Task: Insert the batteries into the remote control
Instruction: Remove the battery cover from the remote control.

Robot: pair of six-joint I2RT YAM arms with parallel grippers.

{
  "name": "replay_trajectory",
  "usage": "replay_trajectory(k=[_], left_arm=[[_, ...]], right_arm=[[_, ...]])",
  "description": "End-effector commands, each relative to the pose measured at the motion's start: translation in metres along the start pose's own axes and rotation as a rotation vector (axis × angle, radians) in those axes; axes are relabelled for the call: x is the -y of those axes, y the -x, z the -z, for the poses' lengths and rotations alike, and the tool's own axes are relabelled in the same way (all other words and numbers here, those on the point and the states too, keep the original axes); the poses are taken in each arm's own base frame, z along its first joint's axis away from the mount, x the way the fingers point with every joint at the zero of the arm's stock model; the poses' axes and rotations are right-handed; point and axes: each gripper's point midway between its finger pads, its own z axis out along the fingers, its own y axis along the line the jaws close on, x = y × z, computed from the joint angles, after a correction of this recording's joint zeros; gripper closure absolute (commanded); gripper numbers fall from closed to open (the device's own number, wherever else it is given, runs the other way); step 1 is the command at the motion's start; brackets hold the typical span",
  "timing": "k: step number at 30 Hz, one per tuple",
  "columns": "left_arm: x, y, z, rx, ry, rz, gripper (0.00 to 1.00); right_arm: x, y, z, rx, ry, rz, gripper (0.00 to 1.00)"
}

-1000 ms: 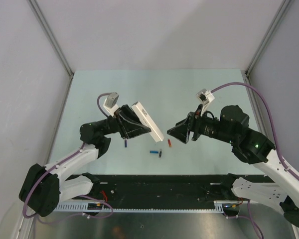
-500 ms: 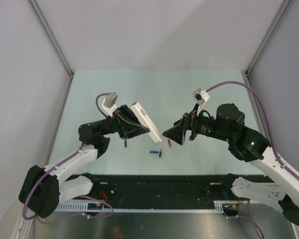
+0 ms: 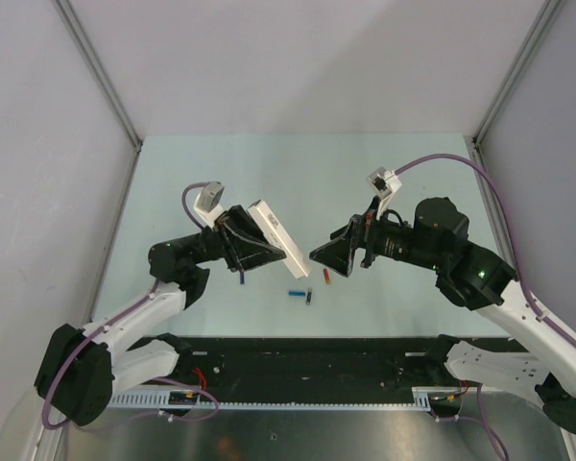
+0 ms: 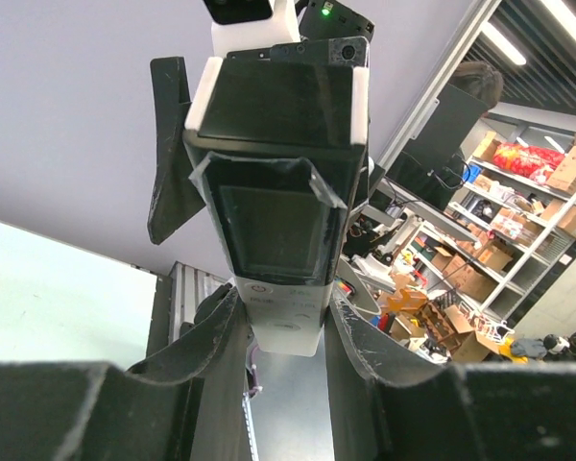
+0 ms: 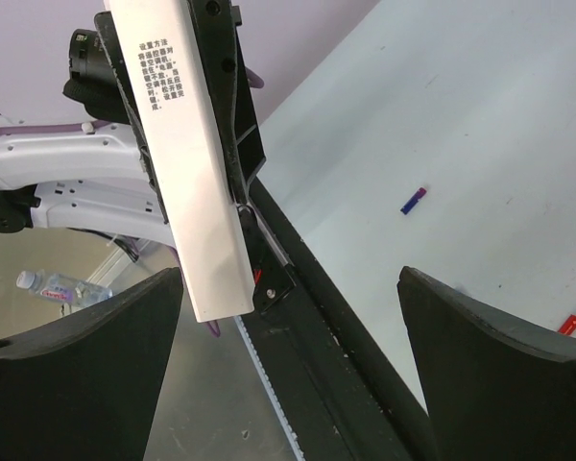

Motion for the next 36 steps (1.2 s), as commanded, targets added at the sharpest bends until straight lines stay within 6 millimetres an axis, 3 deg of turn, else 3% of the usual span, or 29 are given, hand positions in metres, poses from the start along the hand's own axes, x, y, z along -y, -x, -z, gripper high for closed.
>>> replay_trajectory(k=[1, 36], left_arm=[[0.0613, 0.0147, 0.0054, 0.069, -0.221, -0.311, 1.00], [0.0635, 0.0200, 0.0084, 0.075, -0.211, -0.336, 1.00]], right_arm=[[-0.0067, 0.0105, 0.0010, 0.043, 0.020, 0.005, 0.00], [-0.0040, 0.0098, 0.0040, 0.047, -0.004, -0.007, 0.00]])
